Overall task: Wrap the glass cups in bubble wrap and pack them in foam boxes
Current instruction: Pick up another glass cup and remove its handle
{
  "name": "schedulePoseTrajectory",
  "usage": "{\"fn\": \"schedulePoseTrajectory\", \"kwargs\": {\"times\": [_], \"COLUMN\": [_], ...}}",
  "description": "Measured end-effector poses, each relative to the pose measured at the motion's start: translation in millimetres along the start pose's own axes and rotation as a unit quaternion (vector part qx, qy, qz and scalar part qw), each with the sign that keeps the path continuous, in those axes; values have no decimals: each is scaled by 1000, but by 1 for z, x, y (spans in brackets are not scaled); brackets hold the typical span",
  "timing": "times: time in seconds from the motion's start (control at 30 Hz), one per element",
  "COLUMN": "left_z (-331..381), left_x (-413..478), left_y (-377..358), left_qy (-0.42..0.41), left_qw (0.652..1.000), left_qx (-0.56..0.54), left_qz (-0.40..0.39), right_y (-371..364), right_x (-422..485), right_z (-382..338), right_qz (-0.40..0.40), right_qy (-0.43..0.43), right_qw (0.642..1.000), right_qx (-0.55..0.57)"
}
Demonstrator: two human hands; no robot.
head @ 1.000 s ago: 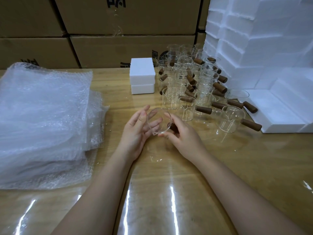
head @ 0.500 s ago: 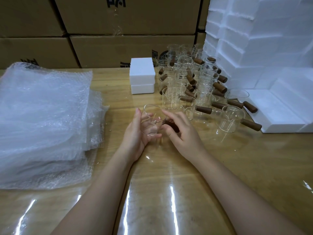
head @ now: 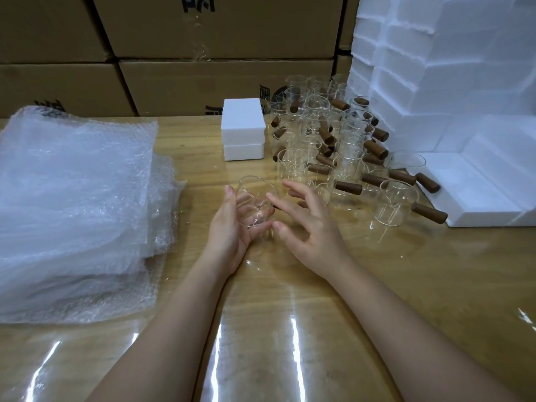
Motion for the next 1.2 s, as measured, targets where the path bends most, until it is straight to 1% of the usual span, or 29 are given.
{"fn": "schedulePoseTrajectory", "kwargs": {"times": [0.1, 0.2, 0.4, 0.57, 0.67, 0.8, 0.97, 1.07, 1.2], "left_z": [0, 0, 0, -1, -1, -3, -4, -5, -3], "left_x": [-1, -1, 0, 0, -2, -5, -8, -8, -8], "left_y": [-2, -3, -4, -3, -6, -14, -20, -19, -17], "left_qy": [-5, -12, -17, -6, -3, 3, 14, 23, 21], "left_qw": [1000, 1000, 998, 998, 996, 991, 987, 986, 990], "left_qx": [2, 7, 18, 57, 73, 106, 131, 135, 122], "left_qz": [-11, -24, -52, -39, -46, -76, -95, -90, -74], "right_y": [-2, -5, -4, -6, -6, -7, -10, -12, -15], "right_x": [0, 0, 0, 1, 1, 1, 2, 1, 2], "right_z": [-3, -7, -10, -14, -14, -11, -3, 4, 5], "right_qz": [-15, -29, -30, -35, -38, -40, -52, -67, -79], "right_qy": [0, 11, 14, 21, 18, 1, -28, -55, -58], "right_qw": [1000, 998, 996, 992, 990, 992, 989, 985, 985], "right_qx": [-10, -57, -88, -118, -131, -118, -139, -148, -139]}}
Point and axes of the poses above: each hand's wrist, its own x-axis towards the middle knuckle, its own y-axis out of the back of the hand, z = x × y, the point moved 8 cm from there along x, towards the middle knuckle, and after that the axes turned 6 degrees about -z, right-handed, at the moved point
